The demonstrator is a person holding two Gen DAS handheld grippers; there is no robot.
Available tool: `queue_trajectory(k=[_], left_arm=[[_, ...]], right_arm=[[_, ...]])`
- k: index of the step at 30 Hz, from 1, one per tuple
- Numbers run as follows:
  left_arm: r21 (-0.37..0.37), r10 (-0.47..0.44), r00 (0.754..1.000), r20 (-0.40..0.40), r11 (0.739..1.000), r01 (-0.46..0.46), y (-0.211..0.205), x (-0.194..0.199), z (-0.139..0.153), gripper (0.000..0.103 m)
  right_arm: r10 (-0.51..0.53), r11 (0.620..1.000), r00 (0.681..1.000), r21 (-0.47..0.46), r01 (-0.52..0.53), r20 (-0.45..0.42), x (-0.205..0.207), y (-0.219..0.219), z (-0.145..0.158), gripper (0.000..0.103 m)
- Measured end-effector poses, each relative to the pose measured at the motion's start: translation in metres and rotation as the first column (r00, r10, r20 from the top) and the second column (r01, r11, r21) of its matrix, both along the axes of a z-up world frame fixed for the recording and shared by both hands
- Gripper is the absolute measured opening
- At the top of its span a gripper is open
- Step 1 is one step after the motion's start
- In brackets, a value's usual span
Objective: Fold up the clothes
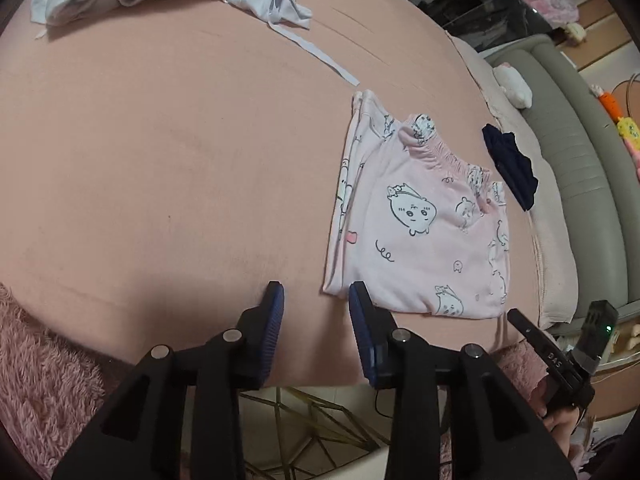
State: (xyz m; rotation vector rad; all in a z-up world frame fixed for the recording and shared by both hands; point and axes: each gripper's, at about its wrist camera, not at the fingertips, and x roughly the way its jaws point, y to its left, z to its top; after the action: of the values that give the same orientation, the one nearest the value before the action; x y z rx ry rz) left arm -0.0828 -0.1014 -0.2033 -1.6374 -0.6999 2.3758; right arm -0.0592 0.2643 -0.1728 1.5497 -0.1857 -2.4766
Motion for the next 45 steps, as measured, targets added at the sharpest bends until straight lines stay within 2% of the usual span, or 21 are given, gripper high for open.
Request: queue_trajectory(k=[4, 8, 10, 12, 14, 15, 17, 19, 25, 29, 30, 31, 32, 35, 38, 41, 45], left_arm=[[-0.011, -0.021, 1.000, -0.004, 1.000, 0.021, 0.002, -0.007, 0.002, 0.036], [-0.059, -0.040, 0.999, -0.018, 0.997, 0.039, -0.030, 0.012, 0.011, 0.033], [-0.061, -0.049, 0.998, -0.032, 0.997, 0.047, -0.026, 0.012, 0.013, 0.025], [-0.071, -0.044, 0.998, -0.043, 0.997, 0.041, -0.023, 0.014, 0.016, 0.010], [-0.089, -0.047, 0.997, -0.059, 0.995, 0.042, -0.019, 0.015, 0.019, 0.007], [-0.091, -0.049, 0.996, -0.068, 0.995, 0.042, -0.023, 0.017, 0.022, 0.007], [-0.112, -0.049, 0.994, -0.093, 0.993, 0.039, -0.029, 0.021, 0.029, 0.006], [-0.120, -0.047, 0.992, -0.116, 0.992, 0.033, -0.030, 0.023, 0.034, 0.006], [-0.136, -0.059, 0.985, -0.161, 0.990, 0.037, -0.029, 0.026, 0.043, 0.006], [-0.135, -0.059, 0.978, -0.201, 0.990, 0.032, -0.029, 0.027, 0.050, 0.006], [-0.130, -0.058, 0.977, -0.204, 0.991, 0.032, -0.030, 0.027, 0.051, 0.006], [-0.128, -0.058, 0.977, -0.205, 0.991, 0.032, -0.030, 0.027, 0.051, 0.006], [-0.130, -0.060, 0.976, -0.207, 0.991, 0.034, -0.029, 0.027, 0.051, 0.006], [-0.141, -0.060, 0.974, -0.220, 0.990, 0.029, -0.027, 0.027, 0.055, 0.006], [-0.163, -0.043, 0.978, -0.206, 0.987, 0.009, -0.030, 0.032, 0.054, 0.005], [-0.147, -0.021, 0.989, -0.150, 0.989, -0.001, -0.037, 0.033, 0.043, 0.005], [-0.205, 0.047, 0.994, -0.098, 0.977, -0.066, -0.047, 0.032, 0.034, 0.001]], right_arm=[[0.032, 0.999, 0.999, -0.028, -0.031, 0.015, 0.002, -0.005, -0.005, 0.020], [0.038, 0.999, 0.999, -0.035, -0.038, 0.019, -0.004, -0.013, -0.009, 0.026], [0.030, 0.999, 0.999, -0.040, -0.029, 0.024, -0.007, -0.013, -0.011, 0.027], [0.024, 0.998, 0.999, -0.055, -0.022, 0.022, -0.008, -0.012, -0.011, 0.027], [0.023, 0.997, 1.000, -0.077, -0.022, 0.019, -0.007, -0.008, -0.008, 0.026], [0.028, 0.996, 0.999, -0.089, -0.026, 0.018, -0.006, -0.006, -0.008, 0.024], [0.041, 0.994, 0.999, -0.104, -0.039, 0.017, -0.006, -0.005, -0.007, 0.006], [0.051, 0.994, 0.999, -0.094, -0.051, 0.004, -0.005, -0.006, -0.006, 0.003], [0.093, 0.996, 0.995, -0.005, -0.093, -0.039, -0.003, -0.020, -0.003, 0.002], [0.100, 0.995, 0.994, 0.013, -0.100, -0.047, -0.001, -0.025, -0.001, 0.007], [0.093, 0.996, 0.995, -0.002, -0.093, -0.037, -0.001, -0.024, -0.002, 0.010], [0.087, 0.996, 0.996, -0.023, -0.088, -0.021, -0.003, -0.022, -0.005, 0.020], [0.086, 0.996, 0.996, -0.028, -0.086, -0.012, -0.005, -0.023, -0.008, 0.021], [0.116, 0.993, 0.993, 0.035, -0.115, -0.026, -0.008, -0.034, -0.011, 0.011], [0.131, 0.988, 0.991, 0.082, -0.128, -0.040, -0.007, -0.038, -0.011, 0.009], [0.138, 0.986, 0.989, 0.102, -0.133, -0.043, -0.003, -0.037, -0.010, 0.008], [0.133, 0.988, 0.991, 0.090, -0.129, -0.032, -0.002, -0.031, -0.008, 0.008]])
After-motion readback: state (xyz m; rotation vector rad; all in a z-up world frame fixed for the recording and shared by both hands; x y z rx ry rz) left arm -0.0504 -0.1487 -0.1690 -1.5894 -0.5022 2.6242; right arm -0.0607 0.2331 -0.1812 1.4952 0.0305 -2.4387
